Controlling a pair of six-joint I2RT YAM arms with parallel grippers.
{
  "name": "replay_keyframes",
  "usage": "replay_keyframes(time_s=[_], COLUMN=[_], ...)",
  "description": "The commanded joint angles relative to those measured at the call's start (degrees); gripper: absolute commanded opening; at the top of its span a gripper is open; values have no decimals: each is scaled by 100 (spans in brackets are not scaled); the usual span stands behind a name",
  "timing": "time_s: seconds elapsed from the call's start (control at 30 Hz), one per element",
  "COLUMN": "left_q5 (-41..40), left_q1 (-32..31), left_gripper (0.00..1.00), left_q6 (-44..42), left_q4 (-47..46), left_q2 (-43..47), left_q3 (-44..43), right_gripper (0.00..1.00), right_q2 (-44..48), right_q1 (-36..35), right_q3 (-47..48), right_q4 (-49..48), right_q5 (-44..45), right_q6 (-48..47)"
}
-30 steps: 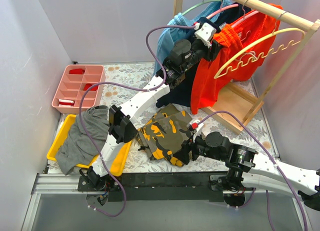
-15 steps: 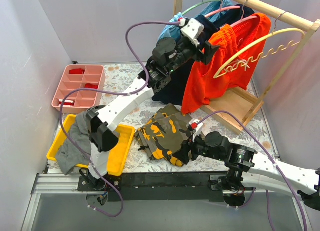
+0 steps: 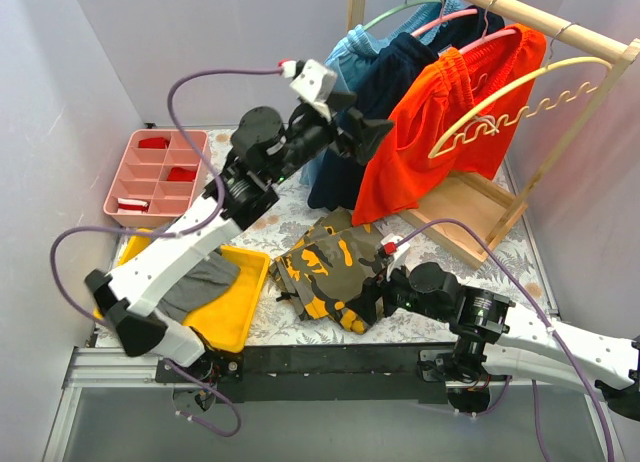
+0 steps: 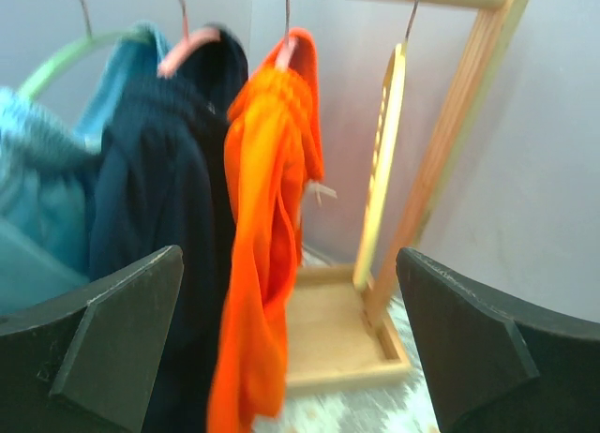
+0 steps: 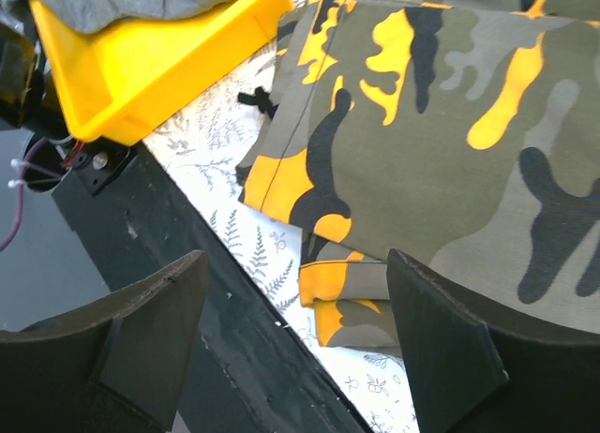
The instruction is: Place the shorts on the hanger
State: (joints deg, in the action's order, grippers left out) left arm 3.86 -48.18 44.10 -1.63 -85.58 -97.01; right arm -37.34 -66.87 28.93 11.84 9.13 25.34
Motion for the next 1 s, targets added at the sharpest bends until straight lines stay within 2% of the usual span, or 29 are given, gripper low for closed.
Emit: replay_keyframes(time_s=[0.0,0.1,0.13,0.17,0.33,0.47,0.63,0.97], left_q5=[-542,-798,-1112,-1237,-1651,-1740,-1739,-1994], left_q1=[-16,-7,-16,-24,-59,-77,-156,-165], left_gripper=[98,98,98,98,98,98,98,98], left_q6=[924,1478,1618,1794,2611,3148,3447,3913], left_q4=[470,768,1004,1154,1753,1947,2280,2703], left_q2=[1033,1613,1754,1955,2493,2801,2784,2888], left_q3=[1215,1929,2367,2554,4010,4733,5130,5192], right_gripper=[87,91,93,96,98,99,99,99], right_q2=[34,69,34,25,-115,-334,-782,-1065], right_q1=[-37,-37,-45,-37,-36,7,51,209], right_q3=[306,289,254,236,34,-176,-230,-370], right_q4=[-68,12,29,21,-146,-383,-629,-648], right_q5=[510,827,906,1020,1284,1364,1373,1706], right_q6=[-30,49,76,120,322,427,629,1148])
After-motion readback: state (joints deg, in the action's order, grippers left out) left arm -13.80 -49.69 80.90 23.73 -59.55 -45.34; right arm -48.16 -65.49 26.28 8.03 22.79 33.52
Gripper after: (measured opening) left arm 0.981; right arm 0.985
